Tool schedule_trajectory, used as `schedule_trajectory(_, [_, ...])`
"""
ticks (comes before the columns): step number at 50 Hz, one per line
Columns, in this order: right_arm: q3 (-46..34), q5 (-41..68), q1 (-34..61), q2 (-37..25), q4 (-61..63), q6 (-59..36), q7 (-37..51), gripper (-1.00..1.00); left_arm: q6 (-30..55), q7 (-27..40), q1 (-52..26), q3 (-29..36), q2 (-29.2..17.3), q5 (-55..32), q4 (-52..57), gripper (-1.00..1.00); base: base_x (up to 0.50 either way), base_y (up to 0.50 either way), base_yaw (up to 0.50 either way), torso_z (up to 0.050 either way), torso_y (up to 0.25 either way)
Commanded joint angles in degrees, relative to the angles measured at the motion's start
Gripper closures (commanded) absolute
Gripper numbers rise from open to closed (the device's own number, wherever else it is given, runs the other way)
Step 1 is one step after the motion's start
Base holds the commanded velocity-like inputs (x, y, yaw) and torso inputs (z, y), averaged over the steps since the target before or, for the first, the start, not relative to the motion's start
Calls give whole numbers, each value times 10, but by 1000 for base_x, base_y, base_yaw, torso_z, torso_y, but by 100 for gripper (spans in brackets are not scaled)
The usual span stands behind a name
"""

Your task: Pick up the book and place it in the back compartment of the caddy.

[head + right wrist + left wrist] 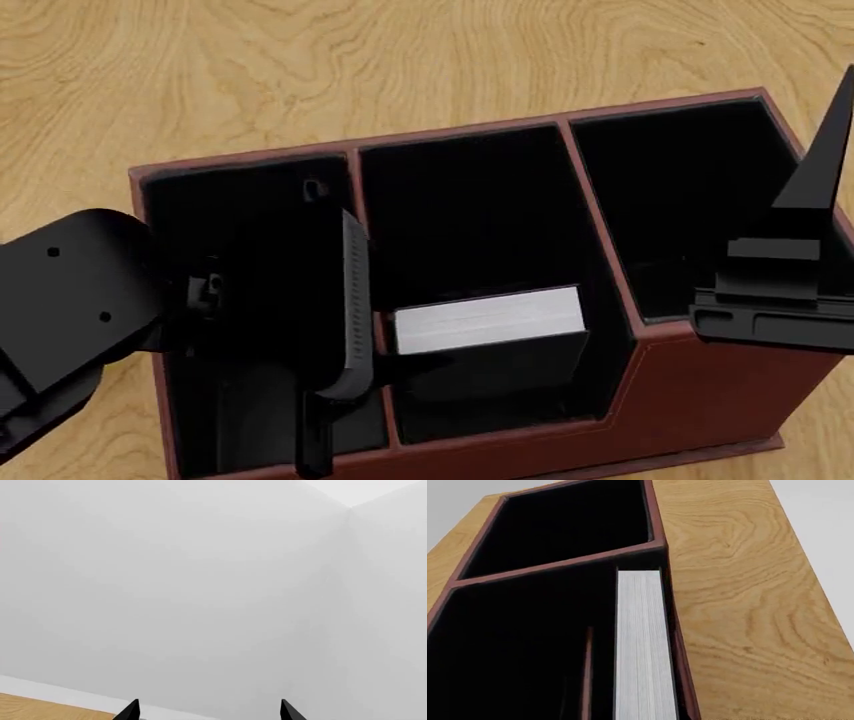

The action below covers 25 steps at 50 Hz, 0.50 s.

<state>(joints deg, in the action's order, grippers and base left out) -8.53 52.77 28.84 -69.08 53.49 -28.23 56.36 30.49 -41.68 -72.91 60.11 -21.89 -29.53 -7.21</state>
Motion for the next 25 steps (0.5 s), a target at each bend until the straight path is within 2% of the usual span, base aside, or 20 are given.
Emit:
schedule_trajectory(1, [6,2,-10,-5,2,5,3,-100,-7,10,0,-5,11,-12,-17,100,0,0,0,0,0])
schedule_trajectory(25, [3,-3,-10,-1,-1,4,1,-100,-38,5,14,5,25,1,-56,100,0,0,0,0,1])
